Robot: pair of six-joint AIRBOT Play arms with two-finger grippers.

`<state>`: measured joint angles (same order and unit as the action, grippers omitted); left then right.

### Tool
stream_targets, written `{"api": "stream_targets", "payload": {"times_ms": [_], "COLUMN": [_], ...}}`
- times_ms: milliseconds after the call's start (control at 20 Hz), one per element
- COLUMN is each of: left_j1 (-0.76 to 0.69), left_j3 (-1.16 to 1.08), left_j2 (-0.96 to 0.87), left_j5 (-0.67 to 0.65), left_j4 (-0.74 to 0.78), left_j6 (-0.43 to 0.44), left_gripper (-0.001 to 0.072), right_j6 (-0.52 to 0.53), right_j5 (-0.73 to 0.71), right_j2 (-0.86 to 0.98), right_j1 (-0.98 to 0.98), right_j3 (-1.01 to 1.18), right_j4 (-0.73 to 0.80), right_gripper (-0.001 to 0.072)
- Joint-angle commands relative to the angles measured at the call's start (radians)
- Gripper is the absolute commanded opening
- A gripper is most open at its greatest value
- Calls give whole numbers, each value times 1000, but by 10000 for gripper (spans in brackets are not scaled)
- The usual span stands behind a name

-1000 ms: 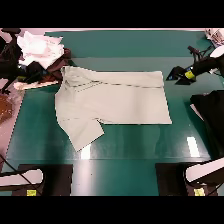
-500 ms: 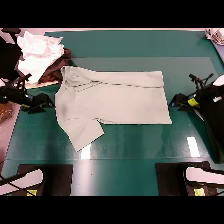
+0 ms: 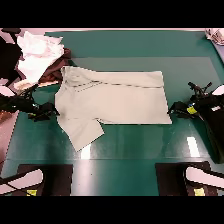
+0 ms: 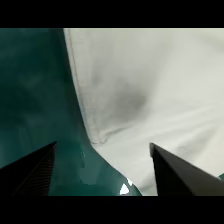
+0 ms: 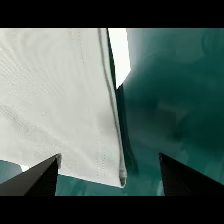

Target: Fold the shirts.

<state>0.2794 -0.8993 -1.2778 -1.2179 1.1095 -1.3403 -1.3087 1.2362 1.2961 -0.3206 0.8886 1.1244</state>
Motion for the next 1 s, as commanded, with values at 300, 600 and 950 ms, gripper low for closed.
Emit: {"api": "stream_targets", "payload": {"times_ms": [300,600,950], "left_j1": [0,1,0], "left_j3": [12,161,410], "left_j2": [-45,129,300], "left_j5": [-3,-145,-105], "left_j4": [-70,-153,-361], "left_j6": [53,119,117], "left_gripper": [708,707,708], "right_j6": [8,8,8], "right_j5": [-21,-26,-26], "right_j2": [-3,-3,-3], "right_j1": [0,0,0], "right_j3": [-6,-6,-6], "right_j4": [-8,-8,-42], "right_gripper": [687,686,687]}}
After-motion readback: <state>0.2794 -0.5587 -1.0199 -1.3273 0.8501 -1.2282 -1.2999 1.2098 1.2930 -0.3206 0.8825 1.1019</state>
